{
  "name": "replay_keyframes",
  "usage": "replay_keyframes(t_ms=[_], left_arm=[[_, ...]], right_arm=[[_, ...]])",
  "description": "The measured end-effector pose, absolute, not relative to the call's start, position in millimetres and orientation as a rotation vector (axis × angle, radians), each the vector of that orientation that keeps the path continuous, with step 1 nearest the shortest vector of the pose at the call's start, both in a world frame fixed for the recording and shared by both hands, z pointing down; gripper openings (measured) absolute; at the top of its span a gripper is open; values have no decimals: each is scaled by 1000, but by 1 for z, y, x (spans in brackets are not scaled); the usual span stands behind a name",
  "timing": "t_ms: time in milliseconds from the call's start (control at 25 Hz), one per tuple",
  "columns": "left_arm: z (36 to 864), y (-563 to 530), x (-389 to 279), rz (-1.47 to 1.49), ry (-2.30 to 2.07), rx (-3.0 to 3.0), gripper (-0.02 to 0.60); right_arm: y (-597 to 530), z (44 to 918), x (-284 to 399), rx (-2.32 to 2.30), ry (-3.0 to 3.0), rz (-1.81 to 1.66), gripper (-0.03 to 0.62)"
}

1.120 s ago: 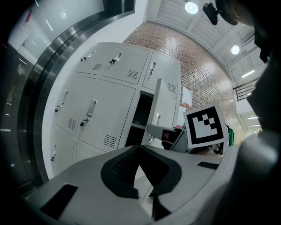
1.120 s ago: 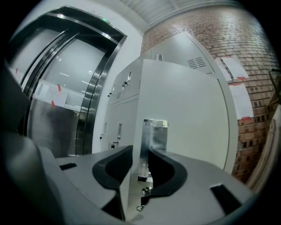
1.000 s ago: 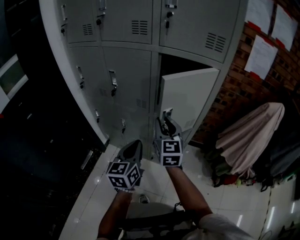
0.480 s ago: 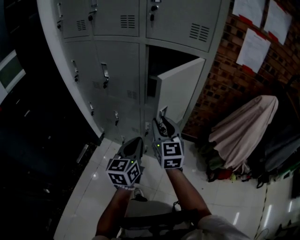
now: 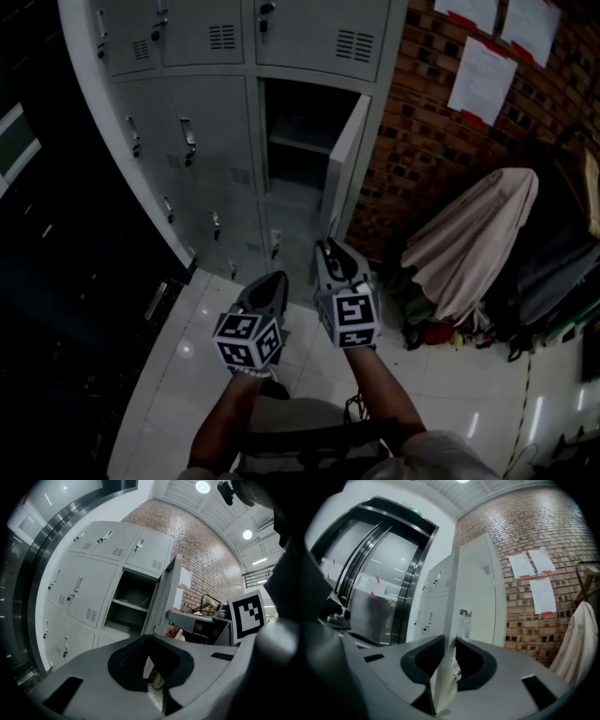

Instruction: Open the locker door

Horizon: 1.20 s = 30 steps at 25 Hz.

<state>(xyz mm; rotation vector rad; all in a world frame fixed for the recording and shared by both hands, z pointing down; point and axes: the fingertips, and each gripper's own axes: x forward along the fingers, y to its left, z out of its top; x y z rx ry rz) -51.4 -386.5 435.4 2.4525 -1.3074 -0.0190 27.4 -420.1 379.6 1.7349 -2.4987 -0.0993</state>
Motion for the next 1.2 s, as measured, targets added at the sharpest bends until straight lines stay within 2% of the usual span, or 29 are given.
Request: replay_keyframes(t_ms=[80, 640, 1200], left_arm=[[436, -380, -42, -13, -1293, 2460, -2], [435, -368, -6, 10, -1234, 2497, -2], [428, -381, -1, 14, -1239, 2508, -2]], right_arm=[[-411, 381, 42, 1746, -2482, -106, 71], [-389, 393, 135, 1856, -2323, -32, 66], [-390, 379, 143, 1912, -2285, -138, 67]])
